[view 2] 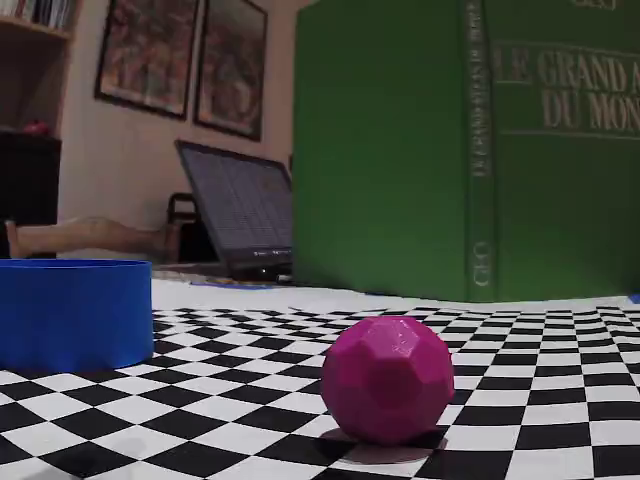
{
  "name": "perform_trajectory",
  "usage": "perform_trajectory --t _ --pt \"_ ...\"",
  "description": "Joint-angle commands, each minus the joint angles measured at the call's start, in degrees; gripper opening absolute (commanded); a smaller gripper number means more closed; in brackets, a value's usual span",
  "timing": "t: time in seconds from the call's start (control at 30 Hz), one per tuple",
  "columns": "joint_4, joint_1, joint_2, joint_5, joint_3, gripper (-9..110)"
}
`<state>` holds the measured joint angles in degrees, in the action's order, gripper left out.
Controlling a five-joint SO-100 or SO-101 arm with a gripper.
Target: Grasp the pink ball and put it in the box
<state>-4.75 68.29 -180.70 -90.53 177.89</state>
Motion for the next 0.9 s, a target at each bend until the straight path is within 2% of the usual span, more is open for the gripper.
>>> perform_trajectory --t 0.0,0.87 --pt "0.62 1.49 -0.26 -0.62 0.44 26" --pt "0.70 3.69 4.57 -0.62 0.44 26"
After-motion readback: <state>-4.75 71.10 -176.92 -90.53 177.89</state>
